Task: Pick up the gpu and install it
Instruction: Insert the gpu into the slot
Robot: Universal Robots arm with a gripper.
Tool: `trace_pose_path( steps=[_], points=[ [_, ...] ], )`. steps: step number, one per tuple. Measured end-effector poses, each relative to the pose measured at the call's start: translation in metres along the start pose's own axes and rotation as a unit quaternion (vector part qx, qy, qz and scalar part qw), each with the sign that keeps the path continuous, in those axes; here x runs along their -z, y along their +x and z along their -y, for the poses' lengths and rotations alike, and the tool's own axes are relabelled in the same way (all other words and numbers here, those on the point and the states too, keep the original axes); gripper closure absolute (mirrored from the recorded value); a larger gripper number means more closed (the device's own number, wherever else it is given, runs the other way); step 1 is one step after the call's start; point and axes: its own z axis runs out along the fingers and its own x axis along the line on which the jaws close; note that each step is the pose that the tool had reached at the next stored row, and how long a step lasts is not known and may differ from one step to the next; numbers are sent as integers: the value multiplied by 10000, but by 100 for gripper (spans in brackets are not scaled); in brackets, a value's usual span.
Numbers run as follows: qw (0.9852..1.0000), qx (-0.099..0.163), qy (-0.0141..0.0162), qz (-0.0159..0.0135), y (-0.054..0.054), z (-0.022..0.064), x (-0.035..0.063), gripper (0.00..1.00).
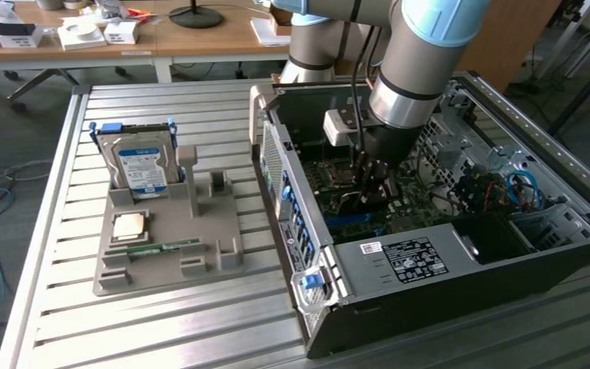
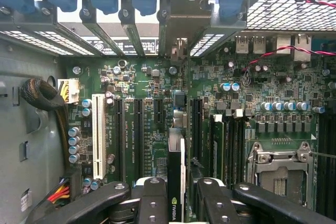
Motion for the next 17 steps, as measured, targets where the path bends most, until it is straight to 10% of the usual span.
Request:
trace_pose_path(
  steps=[17],
  points=[
    [10000, -18, 1, 0, 0, 13, 0, 73]
  ],
)
